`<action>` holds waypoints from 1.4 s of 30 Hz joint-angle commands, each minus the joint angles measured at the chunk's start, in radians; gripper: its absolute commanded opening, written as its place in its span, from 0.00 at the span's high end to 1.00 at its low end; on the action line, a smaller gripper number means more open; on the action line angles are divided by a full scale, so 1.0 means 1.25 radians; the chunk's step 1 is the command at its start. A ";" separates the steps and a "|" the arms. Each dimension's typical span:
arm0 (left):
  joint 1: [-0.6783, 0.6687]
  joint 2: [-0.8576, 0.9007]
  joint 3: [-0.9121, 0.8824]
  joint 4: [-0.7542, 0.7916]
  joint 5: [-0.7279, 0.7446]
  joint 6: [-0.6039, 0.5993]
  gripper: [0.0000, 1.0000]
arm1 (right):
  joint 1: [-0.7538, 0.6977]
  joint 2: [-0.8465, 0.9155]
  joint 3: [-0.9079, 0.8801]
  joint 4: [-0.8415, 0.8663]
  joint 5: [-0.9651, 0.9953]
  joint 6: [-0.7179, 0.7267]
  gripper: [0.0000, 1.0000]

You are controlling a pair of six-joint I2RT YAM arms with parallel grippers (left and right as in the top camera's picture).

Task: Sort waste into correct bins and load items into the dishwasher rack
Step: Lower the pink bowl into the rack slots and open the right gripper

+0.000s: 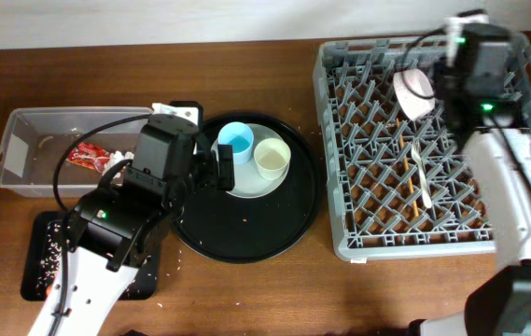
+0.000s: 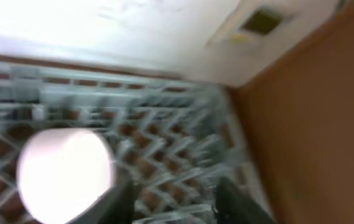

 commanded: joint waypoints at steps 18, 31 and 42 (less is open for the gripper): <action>0.003 -0.008 0.015 0.002 -0.006 0.007 0.01 | -0.100 0.210 -0.002 0.027 -0.593 0.218 0.96; 0.003 -0.008 0.015 0.002 -0.006 0.007 0.01 | -0.103 0.260 0.010 0.074 -0.445 0.239 0.96; 0.003 -0.008 0.015 -0.001 -0.006 0.007 0.01 | -0.069 0.049 0.073 -0.089 -0.522 0.239 0.96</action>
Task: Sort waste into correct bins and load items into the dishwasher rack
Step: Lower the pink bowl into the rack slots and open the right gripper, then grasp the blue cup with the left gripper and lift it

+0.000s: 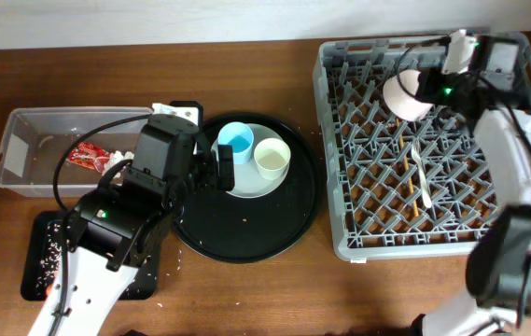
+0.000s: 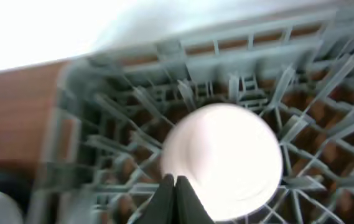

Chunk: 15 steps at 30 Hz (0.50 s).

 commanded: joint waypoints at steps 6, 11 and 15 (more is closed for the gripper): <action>0.002 -0.008 0.015 -0.001 -0.006 0.007 0.01 | 0.149 -0.143 0.031 -0.408 -0.047 0.004 0.53; 0.002 -0.008 0.015 0.090 -0.026 0.006 0.01 | 0.153 -0.145 0.031 -0.425 -0.047 0.003 0.30; 0.003 0.024 0.014 0.132 -0.045 -0.009 0.03 | 0.152 -0.155 0.038 -0.440 -0.044 -0.003 0.30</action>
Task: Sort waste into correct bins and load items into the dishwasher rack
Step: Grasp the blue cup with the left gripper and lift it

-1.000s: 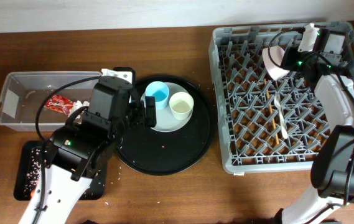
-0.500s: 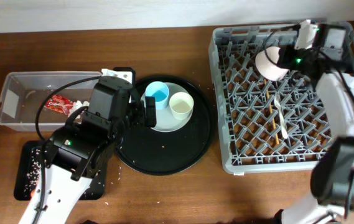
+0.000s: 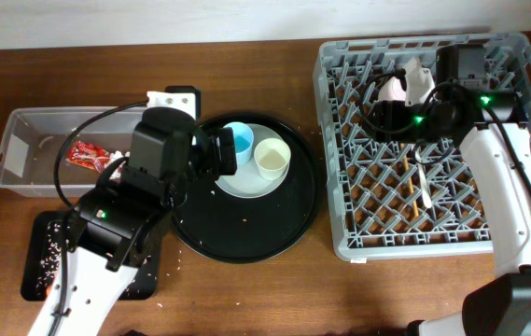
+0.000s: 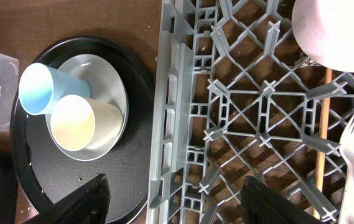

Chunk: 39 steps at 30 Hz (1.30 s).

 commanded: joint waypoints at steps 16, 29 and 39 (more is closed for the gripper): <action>0.094 0.549 0.012 0.188 0.070 -0.126 0.81 | 0.004 -0.021 0.013 -0.041 0.029 -0.011 0.31; 0.315 0.204 0.094 0.095 0.611 -0.049 1.00 | -0.045 -0.023 0.013 -0.074 -0.352 -0.151 0.11; 0.215 0.378 0.094 0.361 1.194 0.007 1.00 | 0.019 -0.021 0.012 -0.027 -0.840 -0.473 0.05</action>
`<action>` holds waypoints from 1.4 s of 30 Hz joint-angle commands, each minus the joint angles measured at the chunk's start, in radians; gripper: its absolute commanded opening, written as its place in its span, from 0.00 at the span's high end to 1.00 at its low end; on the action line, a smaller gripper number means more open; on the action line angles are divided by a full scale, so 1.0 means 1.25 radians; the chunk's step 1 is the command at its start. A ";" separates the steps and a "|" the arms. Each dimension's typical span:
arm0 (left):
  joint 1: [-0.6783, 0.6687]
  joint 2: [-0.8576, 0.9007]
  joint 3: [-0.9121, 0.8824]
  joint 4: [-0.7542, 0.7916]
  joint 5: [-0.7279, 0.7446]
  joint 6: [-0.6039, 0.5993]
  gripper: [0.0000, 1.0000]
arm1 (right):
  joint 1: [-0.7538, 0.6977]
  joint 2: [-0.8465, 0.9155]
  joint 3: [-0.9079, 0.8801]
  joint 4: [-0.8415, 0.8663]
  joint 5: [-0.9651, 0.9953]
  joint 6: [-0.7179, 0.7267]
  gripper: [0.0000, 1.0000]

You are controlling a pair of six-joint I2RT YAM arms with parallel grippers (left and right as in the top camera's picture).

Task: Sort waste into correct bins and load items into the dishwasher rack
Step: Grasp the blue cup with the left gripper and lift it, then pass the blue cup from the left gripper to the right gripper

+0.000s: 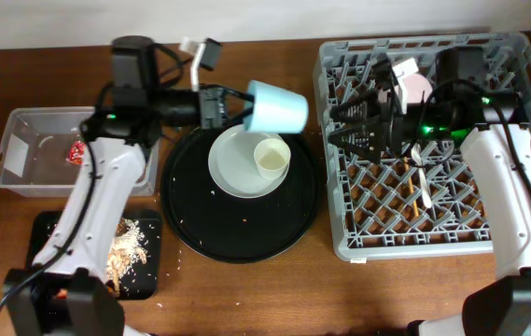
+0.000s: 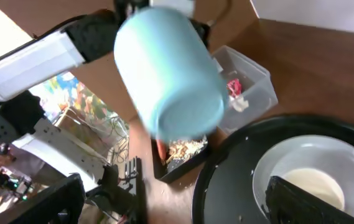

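A light blue cup (image 1: pixel 279 107) hangs on its side above the back edge of the black round tray (image 1: pixel 200 224), with my left gripper (image 1: pixel 230 101) shut on it. It fills the right wrist view as the blue cup (image 2: pixel 170 81). My right gripper (image 1: pixel 351 131) is open, over the left edge of the grey dishwasher rack (image 1: pixel 340 219) and pointing left at the cup, a short gap from it. On the tray a white plate (image 1: pixel 232 168) carries a cream cup (image 1: pixel 272 157). A white bowl (image 1: pixel 414 79) sits in the rack.
A white fork (image 1: pixel 421 163) and wooden chopsticks (image 1: pixel 405 177) lie in the rack. A clear bin (image 1: pixel 22 140) at the left holds a red wrapper (image 1: pixel 78 149). A black bin (image 1: pixel 50 261) at the front left holds food scraps (image 1: pixel 127 245).
My left gripper, then at the blue cup on the plate, now holds it raised and sideways near the rack. My right gripper has turned left and faces the cup, still open.
My right gripper was at the white bowl over the back of the rack, while my left sat by the blue cup on the plate. Then the bowl stood in the rack and my right gripper was open. Now my left holds the cup up toward my right.
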 commanded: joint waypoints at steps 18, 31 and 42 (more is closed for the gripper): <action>-0.078 0.018 0.004 -0.093 -0.096 0.031 0.99 | 0.090 -0.013 0.010 0.160 -0.094 -0.011 0.58; -0.045 0.017 0.004 -0.183 -0.208 0.103 0.50 | 0.064 -0.013 0.011 0.258 -0.063 0.117 0.63; 0.037 0.017 0.004 -0.281 -0.430 0.103 0.49 | -0.037 -0.018 0.136 0.022 0.886 0.335 0.67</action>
